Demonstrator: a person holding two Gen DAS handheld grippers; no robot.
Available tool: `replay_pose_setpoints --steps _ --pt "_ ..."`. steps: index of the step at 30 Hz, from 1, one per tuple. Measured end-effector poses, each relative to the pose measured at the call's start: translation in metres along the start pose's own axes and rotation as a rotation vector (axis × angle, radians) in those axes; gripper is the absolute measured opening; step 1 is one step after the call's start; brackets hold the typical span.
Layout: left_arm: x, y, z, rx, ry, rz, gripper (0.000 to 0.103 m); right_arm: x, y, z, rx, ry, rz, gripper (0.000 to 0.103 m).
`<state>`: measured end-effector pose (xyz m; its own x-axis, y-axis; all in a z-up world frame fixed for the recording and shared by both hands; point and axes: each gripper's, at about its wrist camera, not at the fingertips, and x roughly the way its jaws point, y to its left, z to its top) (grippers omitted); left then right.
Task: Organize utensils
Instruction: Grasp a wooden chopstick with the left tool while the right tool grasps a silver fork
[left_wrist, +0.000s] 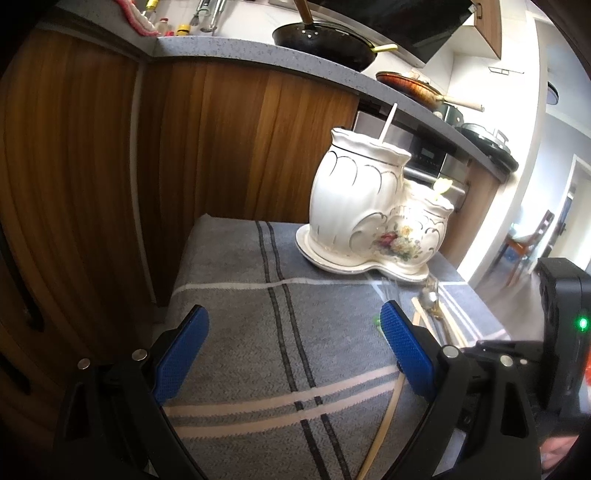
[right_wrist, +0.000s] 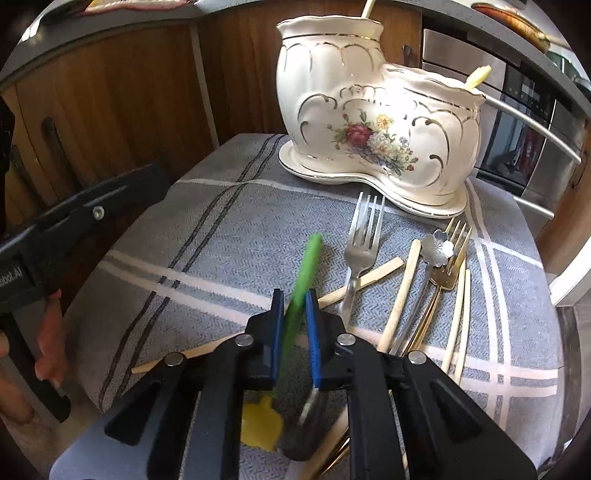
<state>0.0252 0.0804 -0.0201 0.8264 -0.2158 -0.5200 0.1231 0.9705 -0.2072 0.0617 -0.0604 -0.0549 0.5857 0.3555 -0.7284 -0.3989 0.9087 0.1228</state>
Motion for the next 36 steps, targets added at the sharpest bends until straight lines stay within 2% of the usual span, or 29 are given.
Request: replay_pose_setpoints --steps 4,7,10,13,15,19,22,26,29,32,34,36 --pt "0.001 -0.005 -0.001 0.028 0.006 0.001 0.093 -0.015 -0.019 0.001 0.088 -0.069 0.075 0.010" --pt "0.003 -0.011 -0.003 0.050 0.019 -0.012 0.093 -0.036 -0.035 0.004 0.118 -0.145 0.092 0.010" --pt "0.004 -0.023 -0.005 0.075 0.043 -0.046 0.093 -0.054 -0.052 0.007 0.146 -0.214 0.074 0.009" --pt "0.009 -0.044 -0.008 0.107 0.107 -0.103 0.093 -0.070 -0.070 0.012 0.174 -0.265 0.064 0.008" --pt "0.013 -0.057 -0.010 0.145 0.146 -0.120 0.090 -0.075 -0.079 0.014 0.194 -0.286 0.065 0.000" --pt "0.025 -0.085 -0.021 0.274 0.223 -0.091 0.073 -0.078 -0.093 0.011 0.203 -0.288 0.062 0.000" --pt "0.033 -0.088 -0.025 0.277 0.253 -0.100 0.071 -0.065 -0.096 0.011 0.218 -0.244 0.071 0.000" --pt "0.037 -0.090 -0.025 0.290 0.282 -0.102 0.051 -0.056 -0.106 0.011 0.244 -0.203 0.038 0.001" --pt "0.036 -0.094 -0.027 0.322 0.296 -0.119 0.045 -0.052 -0.122 0.012 0.281 -0.183 -0.006 0.008" --pt "0.039 -0.099 -0.030 0.361 0.335 -0.129 0.036 -0.049 -0.137 0.012 0.311 -0.165 -0.034 0.020" --pt "0.045 -0.100 -0.034 0.391 0.379 -0.104 0.019 -0.046 -0.145 0.011 0.330 -0.161 -0.053 0.022" --pt "0.046 -0.101 -0.032 0.429 0.373 -0.071 0.010 -0.045 -0.146 0.010 0.340 -0.158 -0.047 0.022"
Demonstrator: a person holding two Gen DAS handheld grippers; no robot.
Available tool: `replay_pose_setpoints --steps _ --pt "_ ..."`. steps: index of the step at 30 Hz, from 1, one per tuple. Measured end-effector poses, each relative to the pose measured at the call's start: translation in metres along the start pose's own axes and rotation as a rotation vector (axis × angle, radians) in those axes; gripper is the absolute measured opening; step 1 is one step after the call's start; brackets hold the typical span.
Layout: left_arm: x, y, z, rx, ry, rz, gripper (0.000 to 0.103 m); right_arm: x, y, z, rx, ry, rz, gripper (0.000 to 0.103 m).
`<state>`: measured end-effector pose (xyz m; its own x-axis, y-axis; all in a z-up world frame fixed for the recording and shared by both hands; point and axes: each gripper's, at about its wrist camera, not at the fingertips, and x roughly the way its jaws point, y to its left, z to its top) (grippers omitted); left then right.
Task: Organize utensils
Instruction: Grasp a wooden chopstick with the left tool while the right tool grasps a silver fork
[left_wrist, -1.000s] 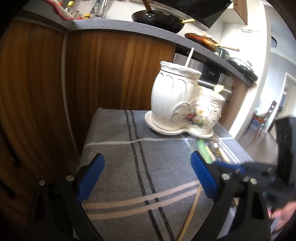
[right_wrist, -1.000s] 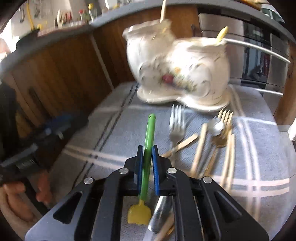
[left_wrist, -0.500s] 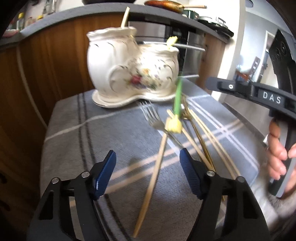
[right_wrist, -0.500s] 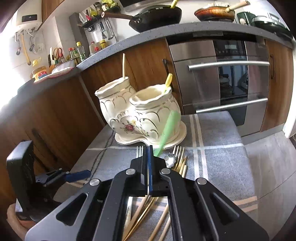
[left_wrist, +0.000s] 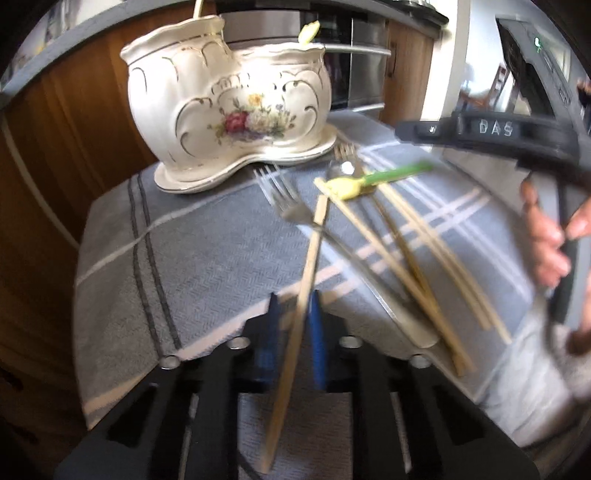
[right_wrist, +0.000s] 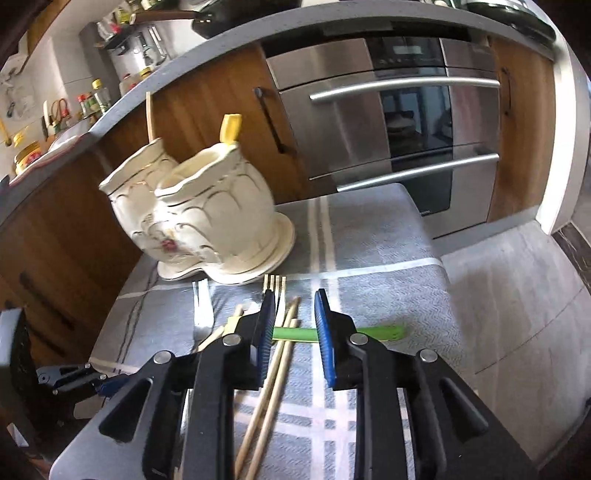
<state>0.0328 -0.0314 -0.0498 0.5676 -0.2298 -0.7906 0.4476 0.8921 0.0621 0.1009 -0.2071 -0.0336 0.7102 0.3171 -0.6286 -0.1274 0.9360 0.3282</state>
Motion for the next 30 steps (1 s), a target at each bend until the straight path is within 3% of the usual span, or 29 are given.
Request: replay_pose_setpoints --steps 10,14,16,23,27,30 --pt "-0.013 0.012 0.006 0.004 0.018 0.094 0.007 -0.001 -0.001 0.001 -0.031 0.018 0.017 0.022" --pt "-0.021 0.010 0.016 -0.022 -0.020 0.076 0.006 -0.002 0.000 0.000 -0.036 0.030 0.038 0.022" --pt "-0.018 0.003 0.016 0.005 -0.007 0.082 0.006 -0.003 0.007 -0.003 -0.061 0.043 0.073 0.028" --pt "-0.008 0.009 0.001 -0.029 0.030 0.036 0.006 0.011 0.062 -0.029 -0.286 0.180 0.195 0.031" --pt "-0.005 0.016 -0.002 -0.015 0.074 0.018 0.006 0.023 0.089 -0.034 -0.384 0.239 0.177 0.031" --pt "-0.007 0.020 -0.001 0.001 0.090 0.003 0.008 0.036 0.097 -0.030 -0.387 0.294 0.186 0.031"
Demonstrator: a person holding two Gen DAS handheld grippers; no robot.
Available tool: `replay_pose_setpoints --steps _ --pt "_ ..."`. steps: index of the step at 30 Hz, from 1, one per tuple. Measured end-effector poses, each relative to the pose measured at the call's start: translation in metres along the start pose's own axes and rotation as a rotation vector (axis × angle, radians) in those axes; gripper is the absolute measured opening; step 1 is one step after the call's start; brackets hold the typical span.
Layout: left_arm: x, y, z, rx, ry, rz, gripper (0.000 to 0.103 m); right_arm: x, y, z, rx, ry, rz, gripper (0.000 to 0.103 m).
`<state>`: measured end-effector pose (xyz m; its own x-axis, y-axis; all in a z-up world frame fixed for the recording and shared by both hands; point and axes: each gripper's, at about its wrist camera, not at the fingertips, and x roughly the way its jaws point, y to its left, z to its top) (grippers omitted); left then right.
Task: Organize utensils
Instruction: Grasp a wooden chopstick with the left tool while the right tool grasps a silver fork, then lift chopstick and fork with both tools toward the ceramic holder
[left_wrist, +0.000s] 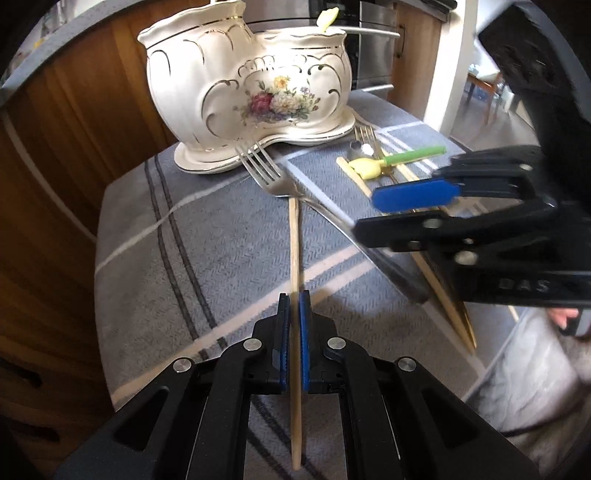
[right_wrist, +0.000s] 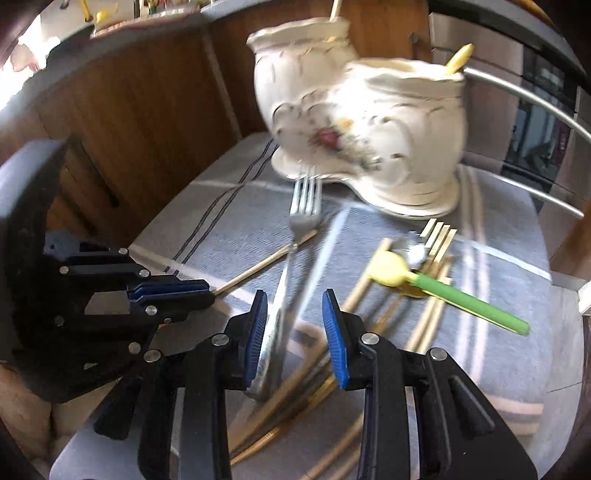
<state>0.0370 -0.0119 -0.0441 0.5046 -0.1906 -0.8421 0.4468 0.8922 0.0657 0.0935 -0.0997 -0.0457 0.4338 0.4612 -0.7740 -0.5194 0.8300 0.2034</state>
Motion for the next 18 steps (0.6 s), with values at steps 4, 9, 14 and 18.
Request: replay_pose_setpoints --steps 4,9,14,18 --pt "0.001 0.004 -0.001 0.005 0.006 -0.006 0.018 0.016 0.001 0.019 -0.009 0.048 -0.008 0.025" --pt "0.006 0.005 0.003 0.015 -0.011 -0.025 0.028 0.031 0.004 0.031 -0.053 0.073 -0.040 0.013" --pt "0.011 0.005 0.009 0.034 -0.013 -0.037 0.027 0.030 -0.004 0.024 -0.026 0.031 0.008 0.006" --pt "0.013 0.005 0.014 0.033 -0.004 -0.042 0.027 0.013 -0.004 0.016 -0.035 -0.034 0.039 0.005"
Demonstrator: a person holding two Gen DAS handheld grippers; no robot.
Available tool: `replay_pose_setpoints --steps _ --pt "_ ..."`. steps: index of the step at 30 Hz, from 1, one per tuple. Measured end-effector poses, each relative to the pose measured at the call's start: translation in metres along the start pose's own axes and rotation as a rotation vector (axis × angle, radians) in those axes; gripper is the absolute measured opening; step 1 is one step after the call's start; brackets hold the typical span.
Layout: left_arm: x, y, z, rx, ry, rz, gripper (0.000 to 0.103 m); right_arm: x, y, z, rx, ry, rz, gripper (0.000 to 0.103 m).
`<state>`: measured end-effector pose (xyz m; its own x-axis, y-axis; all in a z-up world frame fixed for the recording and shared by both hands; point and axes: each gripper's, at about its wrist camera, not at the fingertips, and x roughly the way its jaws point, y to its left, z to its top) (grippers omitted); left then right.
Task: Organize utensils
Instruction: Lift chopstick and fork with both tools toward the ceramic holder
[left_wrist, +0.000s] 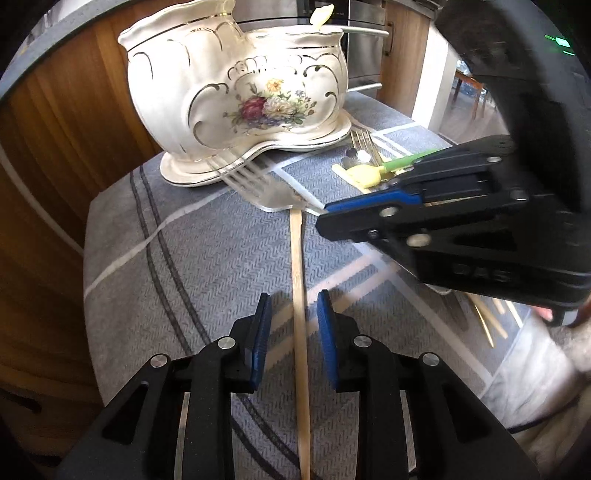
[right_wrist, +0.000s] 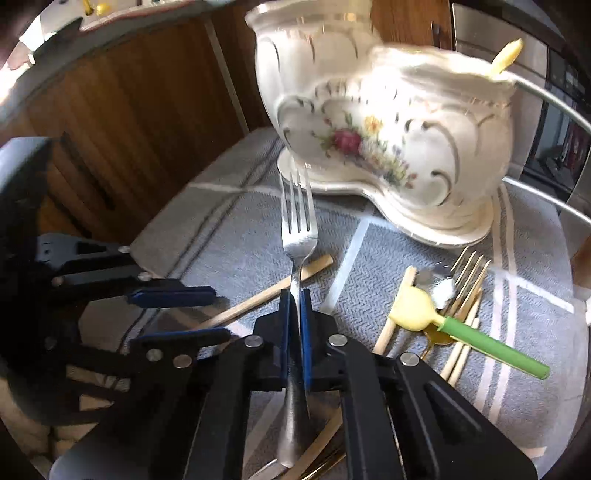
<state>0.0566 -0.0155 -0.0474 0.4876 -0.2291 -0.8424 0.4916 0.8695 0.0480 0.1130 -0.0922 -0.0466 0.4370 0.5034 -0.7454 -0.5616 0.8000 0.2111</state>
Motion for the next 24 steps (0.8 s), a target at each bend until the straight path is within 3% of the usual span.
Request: replay_pose_setpoints --steps 5,7,13,24 --pt "0.004 -0.001 0.009 -0.001 0.018 0.013 0.021 -0.023 -0.008 -0.005 0.016 -0.074 0.035 0.005" --pt "0.005 -0.004 0.013 0.006 0.024 0.022 0.007 -0.036 -0.013 -0.006 0.021 -0.123 0.044 0.005" --pt "0.007 -0.017 0.012 0.073 -0.010 0.130 0.006 -0.078 -0.015 -0.012 -0.005 -0.258 0.057 0.005" --pt "-0.062 -0.010 -0.001 0.000 -0.363 0.107 0.006 -0.132 -0.037 -0.014 0.092 -0.487 0.005 0.005"
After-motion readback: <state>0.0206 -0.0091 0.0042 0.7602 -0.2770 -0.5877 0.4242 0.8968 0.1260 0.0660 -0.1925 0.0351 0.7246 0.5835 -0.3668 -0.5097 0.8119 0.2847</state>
